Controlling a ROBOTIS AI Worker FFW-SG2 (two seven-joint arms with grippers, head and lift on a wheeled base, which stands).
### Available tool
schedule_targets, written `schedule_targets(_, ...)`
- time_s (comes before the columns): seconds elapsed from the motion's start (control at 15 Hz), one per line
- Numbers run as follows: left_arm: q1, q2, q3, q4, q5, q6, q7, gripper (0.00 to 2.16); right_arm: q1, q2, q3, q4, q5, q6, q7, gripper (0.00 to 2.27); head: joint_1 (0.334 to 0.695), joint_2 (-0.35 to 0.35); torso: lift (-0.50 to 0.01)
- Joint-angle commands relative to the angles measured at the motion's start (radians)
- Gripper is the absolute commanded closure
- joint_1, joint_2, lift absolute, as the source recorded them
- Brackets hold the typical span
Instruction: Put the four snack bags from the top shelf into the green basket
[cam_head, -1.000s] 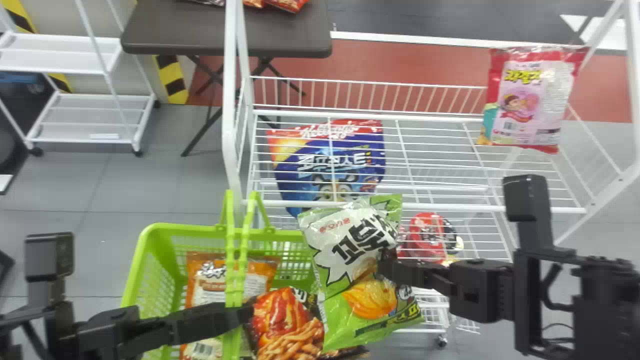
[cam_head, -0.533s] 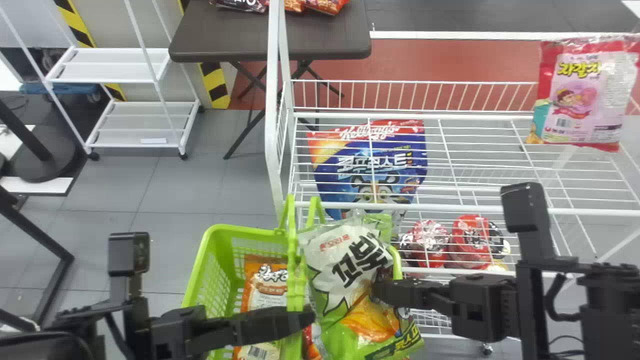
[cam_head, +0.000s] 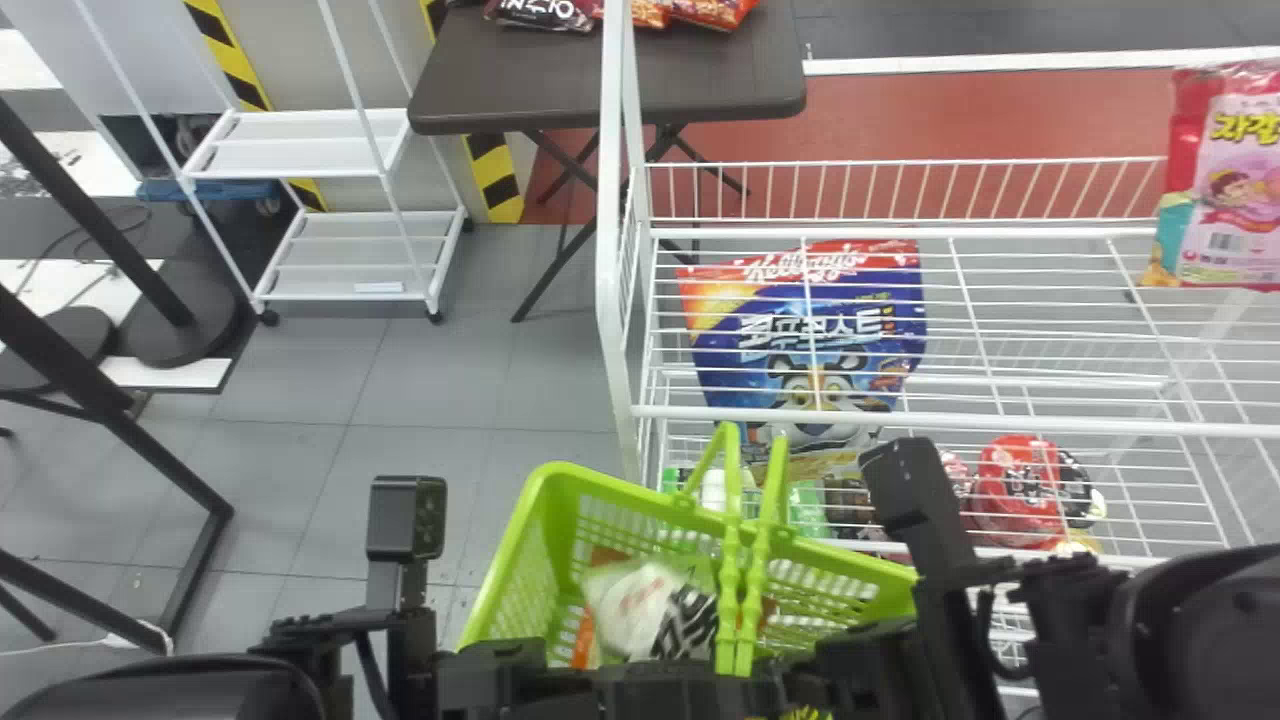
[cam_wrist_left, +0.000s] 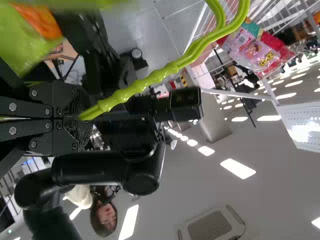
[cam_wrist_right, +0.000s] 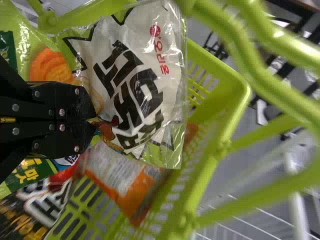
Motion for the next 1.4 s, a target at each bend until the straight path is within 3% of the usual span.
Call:
schedule_targets(0.0, 0.007, 0.000, -0.007, -0.019, 0.007, 0.016, -0.011, 2.15, -0.026, 0.002, 0.068, 0.062, 0.014, -0.084, -0.006, 2.25, 0.695, 0.163, -0.004)
schedule_targets(0.07, 0.010, 0.002, -0.006, -0.024, 0.007, 0.019, -0.011, 2.15, -0.041, 0.009, 0.090, 0.082, 0.046, -0.090, -0.009, 2.03, 0.695, 0.177, -0.004)
schedule_targets(0.13, 0.016, 0.003, 0.003, -0.024, 0.010, 0.019, -0.011, 2.15, -0.043, 0.011, 0.098, 0.088, 0.056, -0.093, -0.006, 1.38, 0.695, 0.189, -0.004)
schedule_targets(0.2, 0.016, 0.007, 0.014, -0.024, 0.011, 0.019, -0.011, 2.15, -0.040, 0.006, 0.095, 0.082, 0.063, -0.093, -0.005, 0.40, 0.695, 0.208, -0.004)
schedule_targets(0.27, 0.016, 0.008, 0.028, -0.024, 0.013, 0.019, -0.011, 2.15, -0.026, -0.003, 0.079, 0.052, 0.076, -0.093, -0.005, 0.00, 0.695, 0.216, -0.004)
schedule_targets(0.47, 0.016, 0.010, 0.083, -0.022, 0.024, 0.013, -0.011, 2.15, 0.028, -0.011, -0.048, -0.094, 0.092, 0.008, 0.015, 0.04, 0.695, 0.208, -0.004)
schedule_targets(0.6, 0.013, 0.010, 0.121, -0.021, 0.030, 0.004, -0.011, 2.15, 0.051, -0.011, -0.171, -0.172, 0.059, 0.031, 0.052, 0.05, 0.695, 0.162, -0.004)
schedule_targets(0.87, 0.014, 0.011, 0.186, -0.012, 0.045, 0.001, -0.011, 2.15, 0.066, -0.004, -0.476, -0.229, -0.104, 0.031, 0.100, 0.07, 0.695, 0.074, -0.004)
schedule_targets(1.0, 0.019, 0.013, 0.200, -0.008, 0.056, -0.002, -0.011, 2.15, 0.035, -0.003, -0.567, -0.214, -0.052, -0.047, 0.097, 0.07, 0.695, 0.028, -0.004)
schedule_targets(1.13, 0.023, 0.016, 0.217, -0.002, 0.061, -0.006, -0.011, 2.15, -0.025, -0.003, -0.587, -0.122, 0.122, -0.262, 0.100, 0.07, 0.695, -0.040, -0.004)
schedule_targets(1.2, 0.025, 0.016, 0.218, 0.001, 0.061, -0.009, -0.011, 2.15, -0.054, -0.003, -0.582, -0.063, 0.204, -0.376, 0.098, 0.07, 0.695, -0.125, -0.004)
schedule_targets(1.33, 0.030, 0.019, 0.220, 0.016, 0.062, -0.015, -0.011, 2.15, -0.143, -0.003, -0.582, 0.093, 0.313, -0.566, 0.100, 0.07, 0.695, -0.202, -0.004)
